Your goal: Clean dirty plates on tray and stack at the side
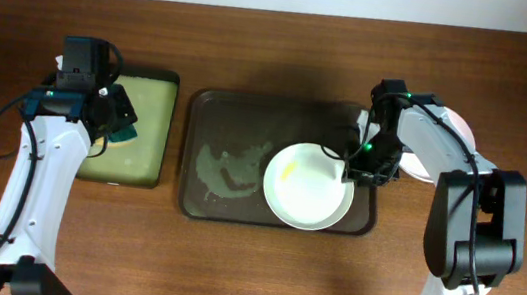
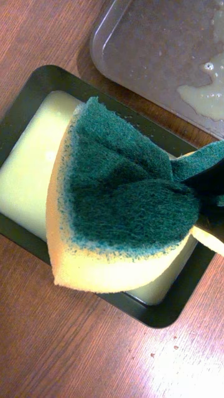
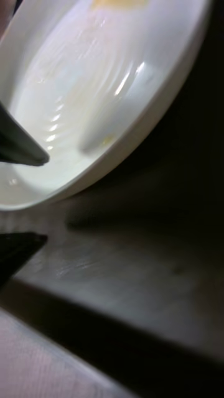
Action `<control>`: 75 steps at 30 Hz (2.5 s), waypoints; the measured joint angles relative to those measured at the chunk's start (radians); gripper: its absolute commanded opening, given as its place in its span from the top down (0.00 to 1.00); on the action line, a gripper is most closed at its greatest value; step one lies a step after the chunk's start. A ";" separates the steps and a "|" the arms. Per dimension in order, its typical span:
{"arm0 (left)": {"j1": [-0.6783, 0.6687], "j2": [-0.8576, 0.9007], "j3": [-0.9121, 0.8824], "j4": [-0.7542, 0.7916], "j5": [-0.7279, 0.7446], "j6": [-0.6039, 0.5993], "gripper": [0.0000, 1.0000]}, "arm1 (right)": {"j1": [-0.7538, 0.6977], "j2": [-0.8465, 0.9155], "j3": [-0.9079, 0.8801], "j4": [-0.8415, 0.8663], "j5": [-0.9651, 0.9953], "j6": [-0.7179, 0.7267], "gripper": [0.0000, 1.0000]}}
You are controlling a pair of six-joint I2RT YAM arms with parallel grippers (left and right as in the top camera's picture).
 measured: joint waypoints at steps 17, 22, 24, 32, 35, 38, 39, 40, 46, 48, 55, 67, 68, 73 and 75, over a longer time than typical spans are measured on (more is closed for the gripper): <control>0.000 0.000 0.000 0.002 0.089 0.009 1.00 | 0.076 -0.013 -0.085 0.137 -0.012 0.099 0.96; -0.045 0.055 0.000 0.032 0.309 0.119 1.00 | 0.206 -0.015 -0.087 0.364 -0.029 0.103 0.96; -0.092 0.102 0.000 0.032 0.366 0.151 1.00 | 0.264 -0.013 -0.090 0.425 -0.025 0.101 0.96; -0.309 0.240 0.000 0.065 0.430 0.163 1.00 | 0.321 -0.010 -0.090 0.502 0.005 0.101 0.96; -0.354 0.306 0.000 0.084 0.433 0.116 1.00 | 0.321 -0.009 -0.091 0.516 0.009 0.102 0.96; -0.401 0.362 0.000 0.107 0.434 0.102 1.00 | 0.321 -0.009 -0.092 0.516 0.012 0.102 0.96; -0.413 0.371 0.000 0.109 0.434 0.097 1.00 | 0.321 -0.009 -0.092 0.516 0.012 0.102 0.96; -0.418 0.377 0.000 0.111 0.434 0.092 1.00 | 0.321 -0.009 -0.092 0.516 0.013 0.102 0.96; -0.415 0.455 0.010 0.132 0.403 0.087 1.00 | 0.321 -0.008 -0.092 0.516 0.016 0.102 0.96; -0.434 0.456 0.021 0.124 0.315 0.087 1.00 | 0.321 -0.008 -0.092 0.519 0.015 0.103 0.96; -0.463 0.460 0.038 0.098 -0.176 0.084 1.00 | 0.337 -0.006 -0.091 0.533 -0.008 0.111 0.96; -0.307 0.101 0.042 0.078 -0.257 0.003 1.00 | 0.329 -0.007 -0.061 0.443 0.029 0.049 0.96; -0.275 0.082 0.043 0.071 -0.218 0.002 1.00 | 0.329 -0.013 -0.043 0.398 0.060 0.027 0.96; -0.090 0.091 0.029 0.035 -0.053 -0.008 1.00 | 0.369 -0.090 0.181 0.156 0.346 -0.046 0.96; -0.061 0.125 0.015 0.035 -0.031 -0.008 1.00 | 0.445 -0.129 0.312 0.071 0.570 -0.072 0.96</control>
